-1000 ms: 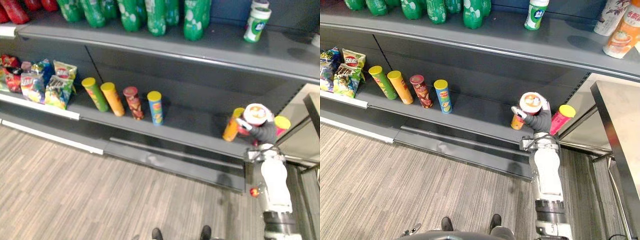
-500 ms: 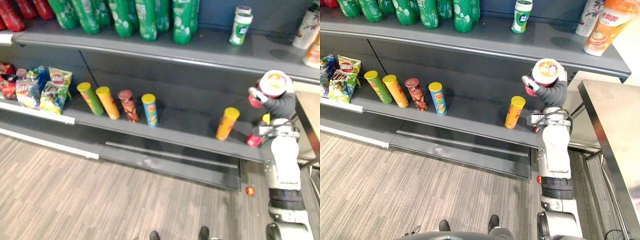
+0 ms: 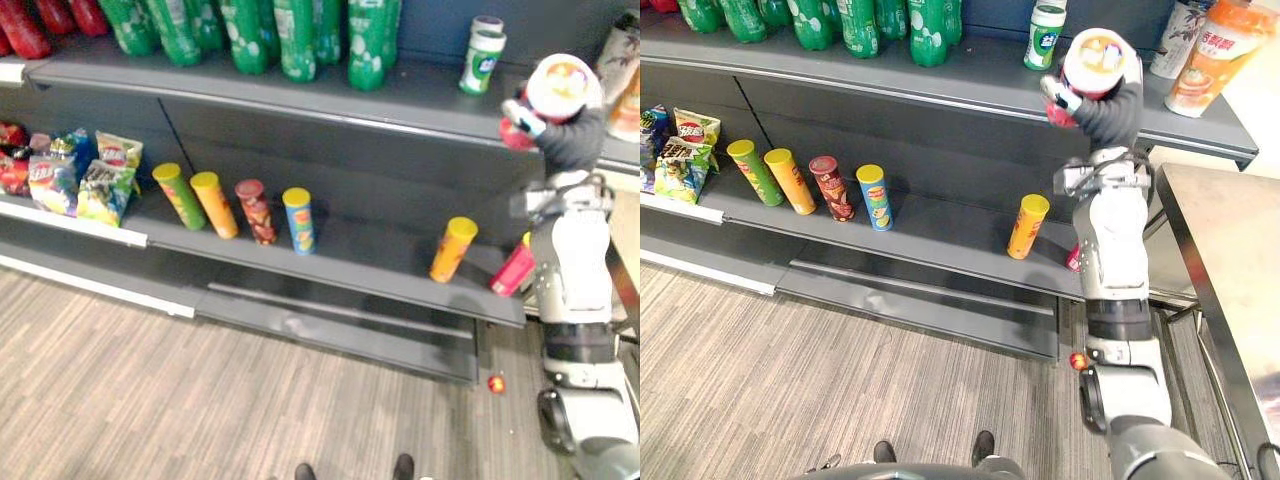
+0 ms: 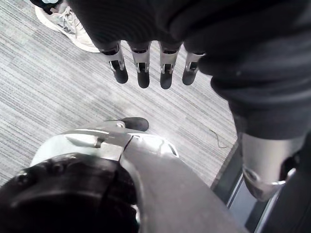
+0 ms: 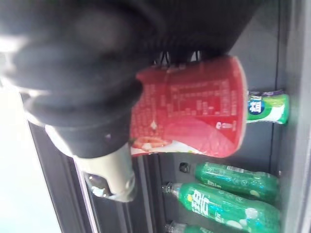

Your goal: Put the gum and the chips on the shelf.

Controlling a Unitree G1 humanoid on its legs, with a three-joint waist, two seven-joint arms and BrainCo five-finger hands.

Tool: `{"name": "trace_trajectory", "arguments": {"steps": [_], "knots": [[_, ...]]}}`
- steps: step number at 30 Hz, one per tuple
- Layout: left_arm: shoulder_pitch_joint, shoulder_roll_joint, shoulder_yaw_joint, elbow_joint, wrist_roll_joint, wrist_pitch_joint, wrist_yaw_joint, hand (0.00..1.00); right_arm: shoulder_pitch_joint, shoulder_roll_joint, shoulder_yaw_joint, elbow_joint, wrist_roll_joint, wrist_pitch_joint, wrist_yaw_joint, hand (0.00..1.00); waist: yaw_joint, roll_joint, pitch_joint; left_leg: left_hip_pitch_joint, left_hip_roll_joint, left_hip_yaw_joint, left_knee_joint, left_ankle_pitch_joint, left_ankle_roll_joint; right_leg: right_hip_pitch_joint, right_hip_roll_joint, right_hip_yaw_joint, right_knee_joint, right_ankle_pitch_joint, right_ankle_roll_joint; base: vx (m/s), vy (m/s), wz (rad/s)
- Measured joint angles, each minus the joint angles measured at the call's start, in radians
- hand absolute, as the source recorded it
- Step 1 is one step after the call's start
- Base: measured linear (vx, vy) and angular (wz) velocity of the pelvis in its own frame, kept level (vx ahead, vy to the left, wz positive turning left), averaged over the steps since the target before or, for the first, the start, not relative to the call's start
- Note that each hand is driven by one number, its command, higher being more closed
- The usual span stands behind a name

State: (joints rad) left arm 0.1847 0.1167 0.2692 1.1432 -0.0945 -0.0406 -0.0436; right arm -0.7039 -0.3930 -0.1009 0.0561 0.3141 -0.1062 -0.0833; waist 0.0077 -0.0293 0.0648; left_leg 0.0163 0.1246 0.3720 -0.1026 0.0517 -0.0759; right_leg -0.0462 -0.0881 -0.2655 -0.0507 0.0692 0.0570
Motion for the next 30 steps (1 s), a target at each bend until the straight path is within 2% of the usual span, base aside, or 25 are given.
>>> {"name": "trace_trajectory", "arguments": {"steps": [8, 11, 12, 16, 19, 30], "knots": [[-0.001, 0.002, -0.009, -0.001, -0.004, 0.001, -0.002, 0.0, -0.206, -0.042, 0.046, 0.207, 0.019, 0.042, -0.02, 1.0, 0.007, -0.001, 0.0, -0.004, 0.007, -0.006, 0.0, 0.01, -0.002, -0.001, 0.007, -0.003, -0.002, 0.004, -0.006, 0.0, -0.002, 0.0], [-0.004, 0.002, -0.013, -0.001, -0.014, 0.001, -0.003, 0.0, -0.294, -0.071, 0.076, 0.328, 0.042, 0.064, -0.02, 1.0, 0.017, -0.001, 0.0, -0.006, 0.009, -0.011, 0.0, 0.014, -0.004, -0.001, 0.009, -0.005, -0.002, 0.005, -0.007, 0.0, -0.005, 0.02], [-0.006, 0.004, -0.02, -0.001, -0.019, 0.001, -0.004, 0.0, -0.324, -0.074, 0.076, 0.369, 0.05, 0.08, -0.02, 1.0, 0.021, -0.001, 0.0, -0.008, 0.01, -0.015, 0.0, 0.015, -0.004, -0.002, 0.01, -0.007, -0.002, 0.005, -0.007, 0.01, -0.015, 0.07], [-0.012, 0.006, -0.03, -0.001, -0.021, 0.001, -0.004, 0.0, -0.413, -0.07, 0.079, 0.514, 0.06, 0.098, -0.019, 1.0, 0.027, -0.002, 0.001, -0.015, 0.01, -0.022, -0.001, 0.019, -0.004, -0.002, 0.012, -0.013, -0.007, 0.005, -0.007, 0.01, -0.007, 0.05], [-0.015, 0.007, -0.032, -0.001, -0.021, 0.004, -0.004, 0.0, -0.45, -0.067, 0.079, 0.577, 0.063, 0.121, -0.015, 1.0, 0.028, -0.003, 0.002, -0.016, 0.01, -0.022, 0.0, 0.019, -0.004, -0.002, 0.012, -0.013, -0.008, 0.005, -0.007, 0.02, -0.003, 0.0], [-0.053, 0.009, -0.037, -0.009, -0.023, 0.006, -0.002, 0.0, -0.515, -0.05, 0.047, 0.736, 0.079, 0.143, 0.006, 1.0, 0.035, -0.007, 0.028, -0.022, 0.017, -0.022, 0.0, 0.02, -0.008, -0.003, 0.02, -0.015, -0.018, 0.005, -0.007, 0.05, -0.009, 0.0]]}}
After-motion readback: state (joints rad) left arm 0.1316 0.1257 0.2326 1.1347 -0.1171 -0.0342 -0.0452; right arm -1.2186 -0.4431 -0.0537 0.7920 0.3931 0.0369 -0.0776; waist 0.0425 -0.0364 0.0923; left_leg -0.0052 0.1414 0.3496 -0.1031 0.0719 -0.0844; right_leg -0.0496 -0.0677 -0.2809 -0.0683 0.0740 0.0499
